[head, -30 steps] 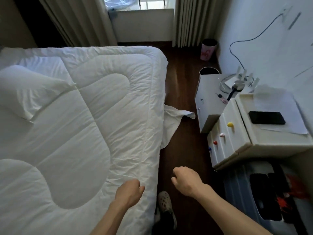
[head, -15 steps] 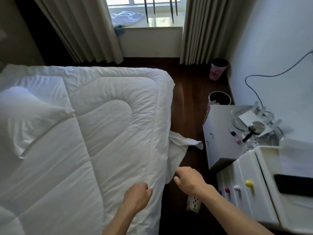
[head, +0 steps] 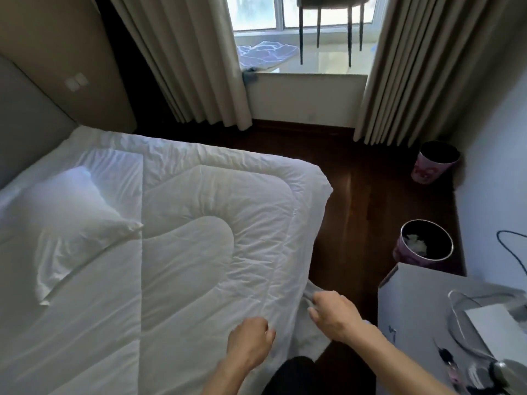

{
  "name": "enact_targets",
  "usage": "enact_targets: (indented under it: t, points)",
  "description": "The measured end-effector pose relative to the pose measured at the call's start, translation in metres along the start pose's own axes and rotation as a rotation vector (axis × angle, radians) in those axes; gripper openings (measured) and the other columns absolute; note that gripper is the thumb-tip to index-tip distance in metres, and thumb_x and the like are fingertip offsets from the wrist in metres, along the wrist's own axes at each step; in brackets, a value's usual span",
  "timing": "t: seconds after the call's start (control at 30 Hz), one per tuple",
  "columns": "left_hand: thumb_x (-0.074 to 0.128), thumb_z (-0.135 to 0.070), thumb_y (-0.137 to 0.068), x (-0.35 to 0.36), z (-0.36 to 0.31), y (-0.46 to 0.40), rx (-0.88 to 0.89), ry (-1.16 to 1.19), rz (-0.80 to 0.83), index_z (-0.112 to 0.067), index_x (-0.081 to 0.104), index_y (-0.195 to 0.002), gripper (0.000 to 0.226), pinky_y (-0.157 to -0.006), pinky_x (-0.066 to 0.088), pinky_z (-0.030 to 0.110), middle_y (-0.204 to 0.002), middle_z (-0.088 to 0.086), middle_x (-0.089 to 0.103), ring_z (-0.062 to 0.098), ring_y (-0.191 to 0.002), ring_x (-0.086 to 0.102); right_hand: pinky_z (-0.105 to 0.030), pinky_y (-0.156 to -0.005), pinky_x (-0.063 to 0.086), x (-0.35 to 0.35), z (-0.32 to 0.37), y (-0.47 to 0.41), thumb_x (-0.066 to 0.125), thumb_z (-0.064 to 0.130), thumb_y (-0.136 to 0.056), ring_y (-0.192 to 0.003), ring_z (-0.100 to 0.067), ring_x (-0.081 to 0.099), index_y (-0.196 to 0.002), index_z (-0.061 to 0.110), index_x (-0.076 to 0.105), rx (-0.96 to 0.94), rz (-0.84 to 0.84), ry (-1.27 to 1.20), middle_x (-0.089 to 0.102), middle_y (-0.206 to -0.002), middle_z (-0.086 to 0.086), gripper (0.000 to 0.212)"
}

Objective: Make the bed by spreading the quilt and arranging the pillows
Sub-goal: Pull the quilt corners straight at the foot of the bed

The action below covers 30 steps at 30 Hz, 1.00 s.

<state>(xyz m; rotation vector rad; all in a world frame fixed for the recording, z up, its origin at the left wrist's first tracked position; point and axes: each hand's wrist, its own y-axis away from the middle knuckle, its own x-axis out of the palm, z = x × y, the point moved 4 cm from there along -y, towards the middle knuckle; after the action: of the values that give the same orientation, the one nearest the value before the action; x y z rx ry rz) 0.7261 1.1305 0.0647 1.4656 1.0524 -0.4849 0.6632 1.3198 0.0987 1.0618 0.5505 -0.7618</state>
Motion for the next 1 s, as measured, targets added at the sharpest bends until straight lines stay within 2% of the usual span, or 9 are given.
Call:
enact_targets:
  t: [0.13, 0.37, 0.53, 0.63, 0.73, 0.83, 0.93, 1.0]
  points:
    - [0.04, -0.043, -0.09, -0.046, -0.051, -0.086, 0.009, 0.046, -0.024, -0.017, 0.05, -0.07, 0.034, -0.067, 0.041, 0.033, -0.088, 0.005, 0.068, 0.027, -0.086, 0.064, -0.033, -0.066, 0.041, -0.072, -0.023, -0.071, 0.046, 0.03, -0.097, -0.08, -0.023, 0.06, -0.079, 0.023, 0.05, -0.015, -0.045, 0.013, 0.062, -0.09, 0.0, 0.02]
    - [0.043, -0.04, -0.092, -0.123, -0.125, -0.25, 0.042, 0.108, -0.06, -0.016, 0.048, -0.066, 0.036, -0.061, 0.037, 0.033, -0.071, 0.0, 0.057, 0.024, -0.071, 0.056, -0.035, -0.064, 0.041, -0.181, -0.055, -0.21, 0.047, 0.028, -0.098, -0.072, -0.025, 0.055, -0.071, 0.022, 0.046, 0.021, -0.048, 0.041, 0.058, -0.078, 0.001, 0.028]
    - [0.042, -0.037, -0.091, -0.203, -0.167, -0.355, 0.048, 0.084, -0.093, -0.015, 0.044, -0.066, 0.033, -0.059, 0.033, 0.035, -0.07, 0.002, 0.055, 0.026, -0.068, 0.051, -0.036, -0.065, 0.046, -0.267, -0.07, -0.304, 0.046, 0.028, -0.1, -0.074, -0.023, 0.06, -0.083, 0.016, 0.055, 0.047, -0.076, 0.065, 0.061, -0.082, -0.001, 0.022]
    - [0.042, -0.038, -0.092, -0.242, -0.185, -0.404, 0.03, 0.099, -0.076, -0.014, 0.047, -0.067, 0.034, -0.06, 0.036, 0.035, -0.072, 0.003, 0.058, 0.027, -0.071, 0.055, -0.037, -0.067, 0.05, -0.307, -0.078, -0.351, 0.046, 0.029, -0.1, -0.074, -0.023, 0.063, -0.083, 0.015, 0.057, 0.088, -0.057, 0.074, 0.064, -0.082, -0.003, 0.024]
    - [0.043, -0.038, -0.092, -0.271, -0.2, -0.448, 0.013, 0.119, -0.091, -0.014, 0.045, -0.065, 0.036, -0.058, 0.035, 0.034, -0.068, 0.002, 0.057, 0.024, -0.065, 0.052, -0.035, -0.066, 0.053, -0.342, -0.084, -0.399, 0.047, 0.031, -0.099, -0.073, -0.021, 0.063, -0.087, 0.015, 0.06, 0.083, -0.039, 0.095, 0.066, -0.084, -0.003, 0.024]
    - [0.043, -0.038, -0.092, -0.298, -0.216, -0.497, -0.016, 0.16, -0.124, -0.015, 0.042, -0.063, 0.036, -0.055, 0.033, 0.034, -0.063, 0.0, 0.05, 0.023, -0.061, 0.048, -0.039, -0.072, 0.056, -0.385, -0.086, -0.454, 0.046, 0.032, -0.097, -0.082, -0.026, 0.067, -0.091, 0.014, 0.06, 0.053, -0.016, 0.14, 0.068, -0.091, -0.004, 0.024]
    - [0.043, -0.038, -0.092, -0.319, -0.231, -0.537, -0.054, 0.154, -0.142, -0.016, 0.046, -0.064, 0.035, -0.058, 0.039, 0.036, -0.065, 0.0, 0.054, 0.023, -0.063, 0.052, -0.038, -0.071, 0.049, -0.427, -0.084, -0.497, 0.045, 0.03, -0.097, -0.083, -0.028, 0.063, -0.085, 0.016, 0.051, -0.019, 0.009, 0.209, 0.062, -0.091, -0.006, 0.02]
    - [0.043, -0.039, -0.094, -0.335, -0.245, -0.569, -0.088, 0.184, -0.152, -0.018, 0.054, -0.068, 0.035, -0.062, 0.048, 0.034, -0.068, -0.001, 0.058, 0.017, -0.064, 0.056, -0.037, -0.07, 0.046, -0.455, -0.086, -0.528, 0.045, 0.03, -0.098, -0.08, -0.027, 0.059, -0.082, 0.017, 0.049, -0.061, 0.027, 0.227, 0.061, -0.089, -0.004, 0.022]
